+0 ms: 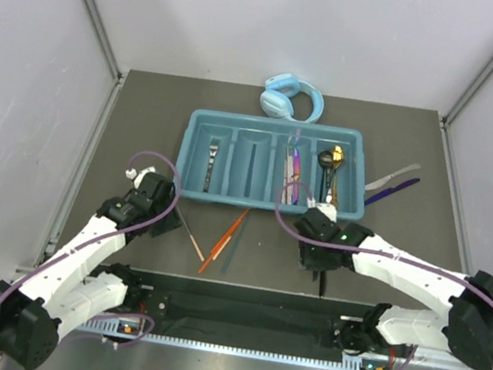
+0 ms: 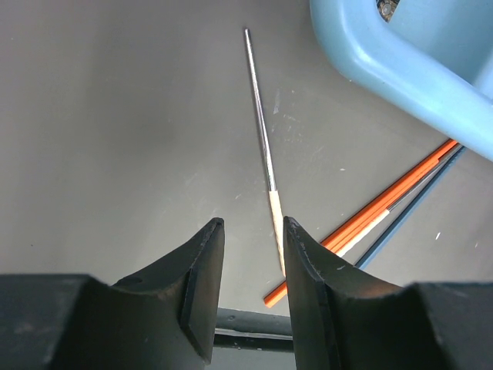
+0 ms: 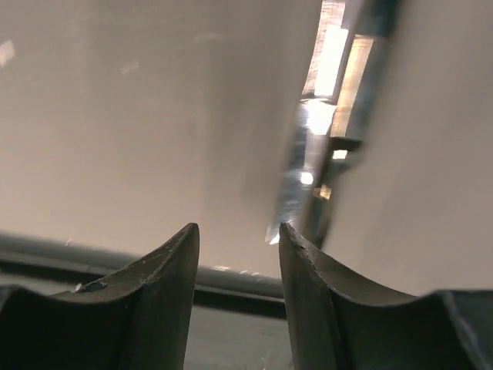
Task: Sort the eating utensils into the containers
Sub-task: Pick up the knife at the center of the board.
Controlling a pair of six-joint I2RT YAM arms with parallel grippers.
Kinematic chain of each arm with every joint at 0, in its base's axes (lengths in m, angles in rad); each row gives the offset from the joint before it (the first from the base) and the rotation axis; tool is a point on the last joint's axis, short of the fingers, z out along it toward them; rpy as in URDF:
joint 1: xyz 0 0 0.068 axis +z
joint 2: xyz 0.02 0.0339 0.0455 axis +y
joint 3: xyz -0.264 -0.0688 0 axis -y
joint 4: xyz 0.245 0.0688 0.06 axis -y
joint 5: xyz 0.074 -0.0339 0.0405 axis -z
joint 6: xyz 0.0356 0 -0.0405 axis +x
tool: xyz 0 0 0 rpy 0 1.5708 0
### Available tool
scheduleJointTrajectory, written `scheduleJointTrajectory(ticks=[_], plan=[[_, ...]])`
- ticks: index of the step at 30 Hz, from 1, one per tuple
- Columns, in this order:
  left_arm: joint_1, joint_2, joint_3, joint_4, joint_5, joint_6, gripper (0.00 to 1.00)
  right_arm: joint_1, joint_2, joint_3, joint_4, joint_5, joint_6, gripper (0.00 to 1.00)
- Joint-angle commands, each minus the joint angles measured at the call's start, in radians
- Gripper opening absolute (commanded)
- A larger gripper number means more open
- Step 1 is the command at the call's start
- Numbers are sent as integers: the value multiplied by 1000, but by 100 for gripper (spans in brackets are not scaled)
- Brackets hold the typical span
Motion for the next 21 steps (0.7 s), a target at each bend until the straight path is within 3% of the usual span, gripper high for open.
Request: scheduleJointTrajectory(ticks=[1, 5, 12, 21], plan=[[2, 0, 3, 20, 0, 6, 42, -97, -132, -57, 26, 51, 75, 46], [1, 12, 0, 28, 6, 11, 42, -167, -148, -93, 32, 60, 57, 46], [2, 2, -2, 26, 8, 11, 42, -195, -92, -166, 89, 78, 77, 45], [2, 11, -5, 32, 14, 13, 41, -259, -142, -242, 157, 80, 132, 42]])
